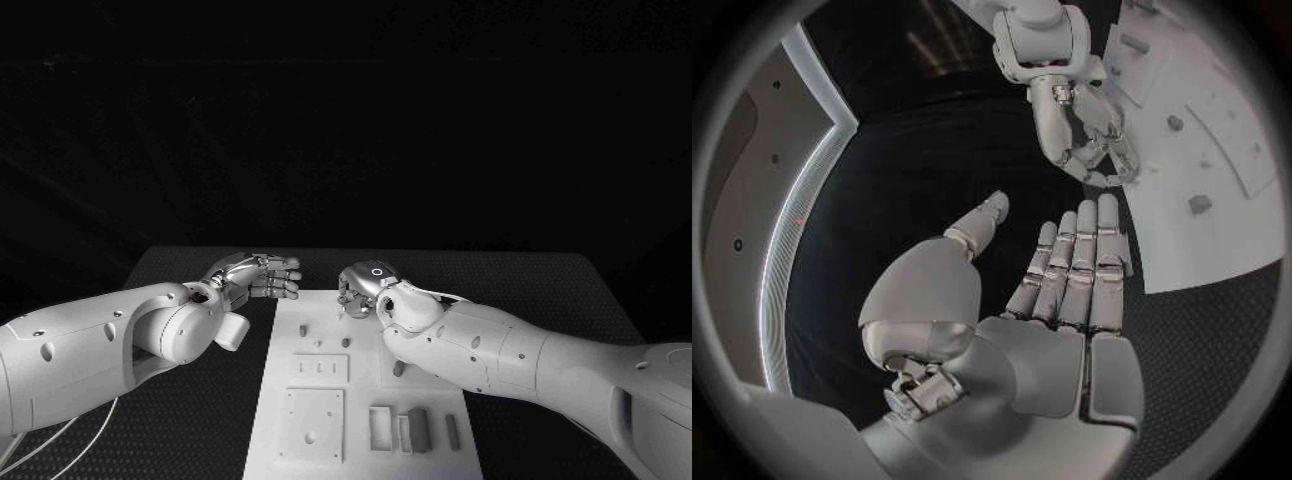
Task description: Assemble the parts on the task board
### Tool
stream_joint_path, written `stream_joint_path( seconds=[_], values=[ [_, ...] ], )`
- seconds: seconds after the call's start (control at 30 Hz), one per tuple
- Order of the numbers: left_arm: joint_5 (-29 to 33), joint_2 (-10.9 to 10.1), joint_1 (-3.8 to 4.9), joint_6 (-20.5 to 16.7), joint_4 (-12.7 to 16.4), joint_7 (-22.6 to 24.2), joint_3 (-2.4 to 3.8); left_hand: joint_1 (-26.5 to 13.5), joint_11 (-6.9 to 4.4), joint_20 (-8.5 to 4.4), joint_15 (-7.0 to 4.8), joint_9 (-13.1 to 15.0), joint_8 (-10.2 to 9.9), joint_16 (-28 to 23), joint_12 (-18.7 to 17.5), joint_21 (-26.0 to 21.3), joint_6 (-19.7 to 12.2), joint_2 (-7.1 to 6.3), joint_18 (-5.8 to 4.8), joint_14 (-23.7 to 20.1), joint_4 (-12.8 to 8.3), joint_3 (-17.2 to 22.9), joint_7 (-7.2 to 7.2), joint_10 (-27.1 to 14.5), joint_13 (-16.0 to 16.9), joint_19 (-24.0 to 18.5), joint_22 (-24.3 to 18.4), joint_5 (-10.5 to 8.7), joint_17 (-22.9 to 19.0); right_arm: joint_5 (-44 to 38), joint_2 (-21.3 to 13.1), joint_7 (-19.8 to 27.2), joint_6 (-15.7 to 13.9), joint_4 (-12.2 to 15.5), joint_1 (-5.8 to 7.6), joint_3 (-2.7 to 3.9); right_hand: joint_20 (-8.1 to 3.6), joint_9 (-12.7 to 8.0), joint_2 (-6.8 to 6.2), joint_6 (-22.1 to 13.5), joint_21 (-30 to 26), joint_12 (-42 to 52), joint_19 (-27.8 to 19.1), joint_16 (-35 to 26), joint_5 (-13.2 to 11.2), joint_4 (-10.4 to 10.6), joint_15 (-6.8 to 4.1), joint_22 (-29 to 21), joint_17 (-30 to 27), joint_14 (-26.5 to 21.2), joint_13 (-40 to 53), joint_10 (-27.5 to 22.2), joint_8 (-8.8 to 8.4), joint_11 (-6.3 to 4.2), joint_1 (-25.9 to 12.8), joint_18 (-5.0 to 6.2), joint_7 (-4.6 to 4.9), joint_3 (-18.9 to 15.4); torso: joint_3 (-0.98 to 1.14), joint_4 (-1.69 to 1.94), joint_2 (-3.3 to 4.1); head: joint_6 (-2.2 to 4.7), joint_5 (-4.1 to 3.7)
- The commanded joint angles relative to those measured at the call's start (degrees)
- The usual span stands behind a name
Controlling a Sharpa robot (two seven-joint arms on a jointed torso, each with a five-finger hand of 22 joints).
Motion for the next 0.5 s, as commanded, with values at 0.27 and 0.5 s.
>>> stream_joint_path(
  seconds=[0.27, 0.5],
  values=[
    [-0.16, 0.32, 0.07, 0.8, -0.09, 0.36, 0.05, -0.62, 0.2, -0.07, -0.04, -0.1, -0.27, -0.25, -0.41, -0.3, 0.09, -0.06, 1.04, 0.47, -0.19, -0.28, 3.37, 0.2, -0.08, 0.48, -0.07, 0.24, 0.1, 0.33, 0.4, 0.25, 1.03, -0.72, -0.1, -0.04, -0.32, 2.17, 0.45, 2.6, 0.36, -0.3, 0.07, 0.15, 0.14, -0.01, -0.4, 0.99, -0.18, 0.71, -0.05, 0.27, 0.21, 0.04, -0.09, 1.55, 0.35, 0.26, -0.09, -0.05, 0.08, -0.32, 0.02],
    [-0.16, 0.27, 0.07, 0.88, -0.03, 0.3, 0.05, -0.65, 0.2, -0.07, -0.04, -0.11, -0.28, -0.28, -0.45, -0.32, 0.09, -0.06, 1.04, 0.47, -0.19, -0.29, 3.37, 0.22, -0.08, 0.48, -0.08, 0.24, 0.12, 0.34, 0.48, -0.25, 0.92, -0.94, -0.1, -0.07, -0.32, 2.18, 0.47, 2.56, 0.35, -0.32, 0.07, 0.14, 0.14, 0.0, -0.39, 0.98, -0.16, 0.74, -0.05, 0.28, 0.18, 0.04, -0.13, 1.55, 0.36, 0.25, -0.06, -0.03, 0.1, -0.56, -0.06]
  ],
)
